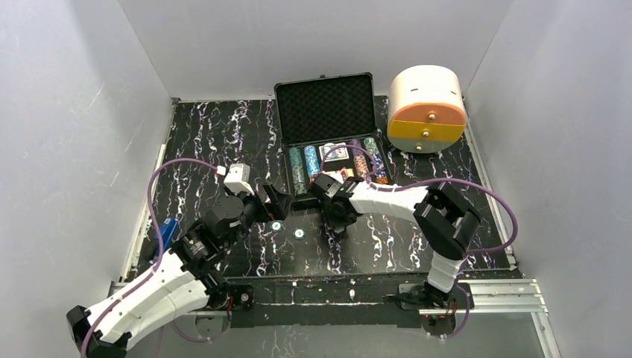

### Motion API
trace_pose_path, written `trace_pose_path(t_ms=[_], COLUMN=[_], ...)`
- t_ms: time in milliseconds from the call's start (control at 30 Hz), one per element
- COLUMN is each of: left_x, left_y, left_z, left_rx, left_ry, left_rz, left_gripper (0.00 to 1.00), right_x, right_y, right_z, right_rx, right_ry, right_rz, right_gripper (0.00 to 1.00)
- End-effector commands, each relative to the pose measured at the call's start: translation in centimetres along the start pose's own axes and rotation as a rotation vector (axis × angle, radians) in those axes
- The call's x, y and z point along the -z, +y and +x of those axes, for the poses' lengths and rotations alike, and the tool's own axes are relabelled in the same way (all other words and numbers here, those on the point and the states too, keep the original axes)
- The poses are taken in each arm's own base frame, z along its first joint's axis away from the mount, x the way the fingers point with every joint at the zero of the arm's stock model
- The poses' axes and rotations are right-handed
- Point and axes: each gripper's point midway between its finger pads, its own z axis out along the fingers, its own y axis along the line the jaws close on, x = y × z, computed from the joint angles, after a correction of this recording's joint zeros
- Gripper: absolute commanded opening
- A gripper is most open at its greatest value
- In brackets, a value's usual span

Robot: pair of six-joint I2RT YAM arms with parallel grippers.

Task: Pack up texas hold em set

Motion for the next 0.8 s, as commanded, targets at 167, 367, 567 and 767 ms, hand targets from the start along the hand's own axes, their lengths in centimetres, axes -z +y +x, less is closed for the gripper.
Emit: trace_pose_path(t_ms=[167,367,567,767], left_x=[-0.2,-0.5,-1.5,-2.4], left_y=[-0.3,-1.0,-3.0,-6.3], left_z=[0.2,0.9,2.5,5.1], left_rx=[0.026,0.055,0.228,0.374], left_ry=[-0.011,0.024,0.110,0.288], left_rz=[0.029,0.053,0.093,0.172], left_gripper=[0.98,0.98,0.98,0.87], right_x=[2.1,7.0,11.1,14.7], right_y=[0.0,2.2,5.1,5.5], right_z=[-1.9,-5.0,-6.2,-5.6], right_rx=[-0.029,-0.079,0.096,0.344], right_ry=[-0.109,-0.270,-0.406,-0.540], right_rz=[-0.051,-0.273,-0.517,-0.633], right_gripper=[0.23,0.24,0.24,0.25])
